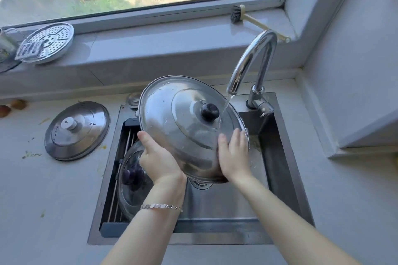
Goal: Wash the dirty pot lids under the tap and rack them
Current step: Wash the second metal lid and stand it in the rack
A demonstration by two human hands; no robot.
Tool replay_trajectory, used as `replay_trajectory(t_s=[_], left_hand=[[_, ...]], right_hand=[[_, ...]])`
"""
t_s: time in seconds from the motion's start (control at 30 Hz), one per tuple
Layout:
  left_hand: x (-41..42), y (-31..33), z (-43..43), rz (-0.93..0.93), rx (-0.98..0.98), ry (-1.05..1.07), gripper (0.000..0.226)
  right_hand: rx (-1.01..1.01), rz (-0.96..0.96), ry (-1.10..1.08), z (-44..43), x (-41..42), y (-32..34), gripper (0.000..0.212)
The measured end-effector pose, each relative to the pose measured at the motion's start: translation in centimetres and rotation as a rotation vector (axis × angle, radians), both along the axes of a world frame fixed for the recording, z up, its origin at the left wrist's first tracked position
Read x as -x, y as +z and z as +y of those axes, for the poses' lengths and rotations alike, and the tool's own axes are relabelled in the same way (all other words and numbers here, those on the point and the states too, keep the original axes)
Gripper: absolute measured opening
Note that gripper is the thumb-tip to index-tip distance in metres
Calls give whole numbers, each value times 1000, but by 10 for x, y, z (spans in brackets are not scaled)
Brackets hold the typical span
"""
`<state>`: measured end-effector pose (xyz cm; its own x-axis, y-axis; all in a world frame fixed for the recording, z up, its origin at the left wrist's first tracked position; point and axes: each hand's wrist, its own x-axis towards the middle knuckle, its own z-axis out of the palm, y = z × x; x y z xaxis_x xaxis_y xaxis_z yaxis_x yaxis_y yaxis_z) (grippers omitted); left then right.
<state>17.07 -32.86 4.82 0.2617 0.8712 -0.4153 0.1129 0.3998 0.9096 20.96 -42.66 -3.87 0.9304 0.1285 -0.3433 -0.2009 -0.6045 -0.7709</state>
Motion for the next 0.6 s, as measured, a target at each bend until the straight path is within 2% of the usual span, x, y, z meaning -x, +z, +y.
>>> replay_trajectory(t_s=[0.07,0.13,0.37,0.47,0.53,0.6], left_hand=[[6,1,0,12,-13,-41,41],[10,1,5,20,7,-104,38],[24,-9,6,62,31,-405,50],[22,-14,7,83,-29,-438,58],[21,-17,11,105,-93,-471,62],[19,-20,12,101,-146,-498,57]], right_hand=[[-52,28,-100,-10,-23,-6,59],[-51,-33,-94,-19,-44,-7,53],[-50,-235,310,-13,-95,28,41],[130,-243,480,9,-91,36,52],[194,-239,440,12,-85,36,55],[193,-266,434,12,-69,36,57]])
